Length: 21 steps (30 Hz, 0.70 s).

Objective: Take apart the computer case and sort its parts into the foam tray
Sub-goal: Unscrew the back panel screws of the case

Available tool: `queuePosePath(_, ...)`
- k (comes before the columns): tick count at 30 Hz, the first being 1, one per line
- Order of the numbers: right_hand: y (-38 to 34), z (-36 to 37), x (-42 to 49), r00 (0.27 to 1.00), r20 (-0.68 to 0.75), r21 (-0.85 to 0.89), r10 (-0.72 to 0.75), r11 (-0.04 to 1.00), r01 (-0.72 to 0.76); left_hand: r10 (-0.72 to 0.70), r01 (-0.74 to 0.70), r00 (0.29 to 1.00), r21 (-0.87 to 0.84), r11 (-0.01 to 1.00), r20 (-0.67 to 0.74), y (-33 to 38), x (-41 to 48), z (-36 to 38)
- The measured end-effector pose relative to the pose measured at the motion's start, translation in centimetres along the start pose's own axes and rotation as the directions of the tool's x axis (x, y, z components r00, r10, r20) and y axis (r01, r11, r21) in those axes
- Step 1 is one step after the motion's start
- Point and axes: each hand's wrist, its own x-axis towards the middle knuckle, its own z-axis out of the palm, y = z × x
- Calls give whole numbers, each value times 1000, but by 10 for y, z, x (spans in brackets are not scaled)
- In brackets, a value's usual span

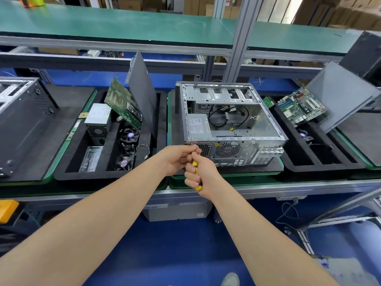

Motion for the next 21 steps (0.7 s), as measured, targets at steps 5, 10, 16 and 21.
queuePosePath(5,1,6,3,951,-191,-639,-245,766,69,16,-17,1000,-27,999,-17,-3,4,2)
queuePosePath(10,-1,2,9,868,-56,-968,-493,241,75,9,-10,1000,-52,999,-17,-2,3,5)
queuePosePath(16,0,5,10,855,-42,-998,-518,69,-8,21,-26,997,-71,997,-68,-3,0,13)
queuePosePath(21,-9,6,2,925,-177,-859,-337,511,21,62,-68,994,-69,995,-88,-3,-1,16)
